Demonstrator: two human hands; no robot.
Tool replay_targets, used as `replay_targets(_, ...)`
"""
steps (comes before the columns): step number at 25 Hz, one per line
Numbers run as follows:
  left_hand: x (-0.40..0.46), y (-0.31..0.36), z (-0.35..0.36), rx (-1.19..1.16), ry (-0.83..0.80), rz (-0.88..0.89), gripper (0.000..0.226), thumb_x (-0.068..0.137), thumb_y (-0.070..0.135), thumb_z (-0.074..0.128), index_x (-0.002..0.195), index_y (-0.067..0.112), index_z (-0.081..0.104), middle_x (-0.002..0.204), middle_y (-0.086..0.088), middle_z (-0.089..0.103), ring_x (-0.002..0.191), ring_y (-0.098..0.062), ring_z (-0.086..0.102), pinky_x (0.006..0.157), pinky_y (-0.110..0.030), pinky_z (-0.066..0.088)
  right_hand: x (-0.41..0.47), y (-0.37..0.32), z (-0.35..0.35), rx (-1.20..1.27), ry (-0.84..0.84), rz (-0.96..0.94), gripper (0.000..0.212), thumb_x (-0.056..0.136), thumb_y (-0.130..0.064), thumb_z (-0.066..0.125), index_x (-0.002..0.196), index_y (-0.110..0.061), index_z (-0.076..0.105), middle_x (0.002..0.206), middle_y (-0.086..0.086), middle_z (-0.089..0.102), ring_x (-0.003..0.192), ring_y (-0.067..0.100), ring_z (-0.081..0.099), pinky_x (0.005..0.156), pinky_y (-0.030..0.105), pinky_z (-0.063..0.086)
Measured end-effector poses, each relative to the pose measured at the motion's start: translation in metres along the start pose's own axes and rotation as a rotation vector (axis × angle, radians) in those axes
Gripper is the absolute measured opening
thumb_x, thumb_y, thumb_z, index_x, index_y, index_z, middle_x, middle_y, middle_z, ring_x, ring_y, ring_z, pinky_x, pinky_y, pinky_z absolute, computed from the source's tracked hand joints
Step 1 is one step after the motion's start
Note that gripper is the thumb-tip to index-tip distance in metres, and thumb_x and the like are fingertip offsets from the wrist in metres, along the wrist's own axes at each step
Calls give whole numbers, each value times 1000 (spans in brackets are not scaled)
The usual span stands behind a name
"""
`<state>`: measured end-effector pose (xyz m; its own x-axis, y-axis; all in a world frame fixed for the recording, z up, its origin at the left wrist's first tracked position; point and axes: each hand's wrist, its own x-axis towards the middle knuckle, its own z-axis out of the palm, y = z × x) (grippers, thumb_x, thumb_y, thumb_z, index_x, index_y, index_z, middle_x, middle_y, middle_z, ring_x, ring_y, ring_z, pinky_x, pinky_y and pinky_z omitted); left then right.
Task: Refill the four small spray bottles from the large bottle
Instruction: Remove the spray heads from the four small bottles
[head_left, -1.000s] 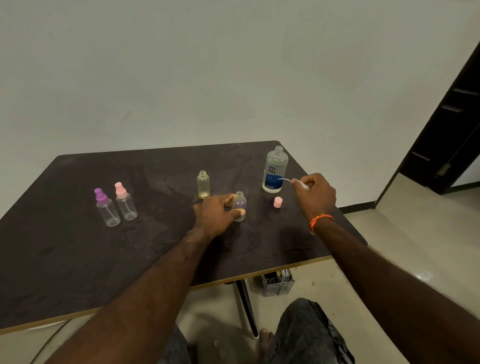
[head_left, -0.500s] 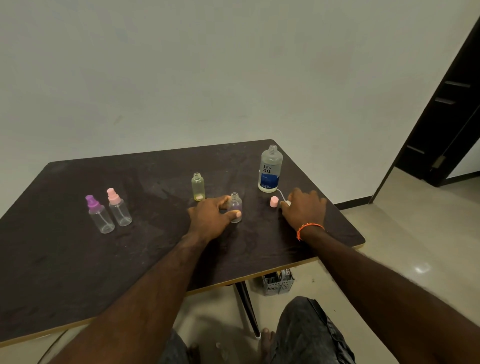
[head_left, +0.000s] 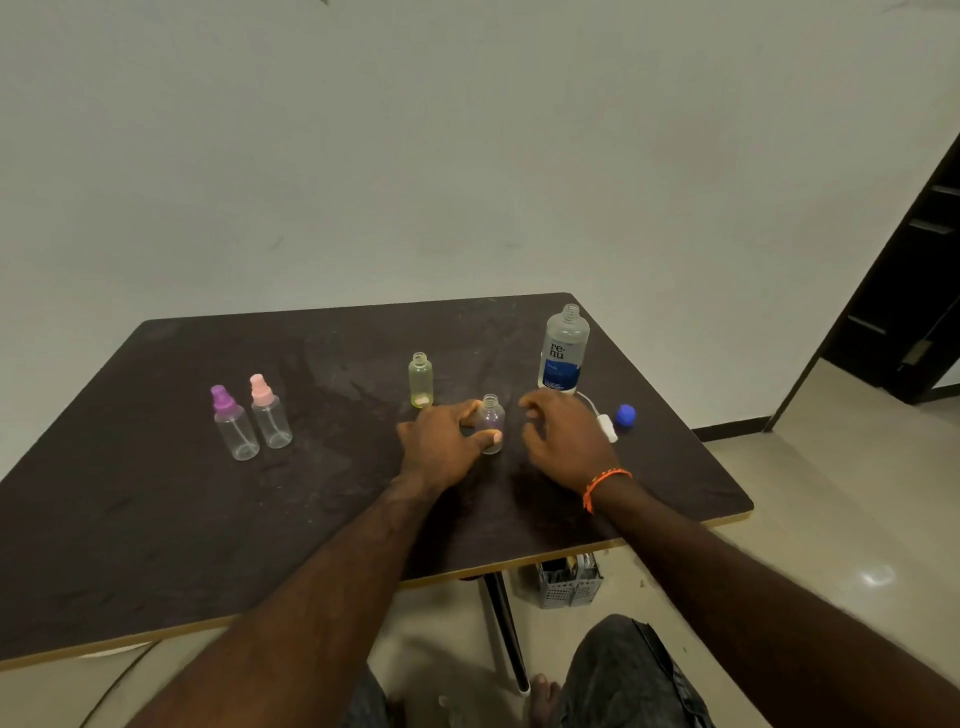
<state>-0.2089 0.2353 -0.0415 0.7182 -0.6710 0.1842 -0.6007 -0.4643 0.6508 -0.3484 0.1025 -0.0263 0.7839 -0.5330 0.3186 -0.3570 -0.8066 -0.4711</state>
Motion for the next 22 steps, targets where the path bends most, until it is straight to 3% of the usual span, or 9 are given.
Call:
replay_targets(2,-2,1,1,21,23,9,57,91,53,73,142,32,62,122,10,75,123,-15,61,102,-42,30,5,-12,13,113,-111,1,41,87,-20,67,126,-24,55,118,-6,63,90,7,57,84,26,51)
replay_targets(7,6,-15,-15,146,48,18,42,87,57,73,123,37,71,98,14,74,109,-13,65,88,-36,27,21,-26,38,236,-98,73,44,87,-13,65,128,-27,58,114,-5,68,86,6,63,86,30,56)
replay_targets(10,9,-35,-37,199,74,-21,39,85,59,72,118,37,73,99,12,77,109,-14,67,91,-38,32,27,-49,52,229,-77,-8,46,91,-13,60,136,-23,61,110,-3,69,92,10,63,92,30,53)
replay_targets(13,11,-61,-56,232,124,-67,38,88,57,70,121,39,71,104,12,78,113,-16,66,92,-39,32,32,-80,70,317,-84,-59,47,86,-7,57,129,-23,66,107,-3,71,93,15,67,89,30,54)
replay_targets(18,29,-84,-72,240,138,-151,39,91,49,71,127,36,69,112,9,77,117,-22,66,99,-46,40,47,-114,92,382,-114,21,46,84,1,48,124,-16,65,111,8,72,101,24,67,86,29,53)
replay_targets(22,47,-92,-70,193,146,-179,40,91,49,73,128,35,69,112,8,77,116,-23,67,101,-50,47,58,-120,100,356,-154,49,52,86,0,47,136,-14,55,114,12,69,103,28,66,86,33,54)
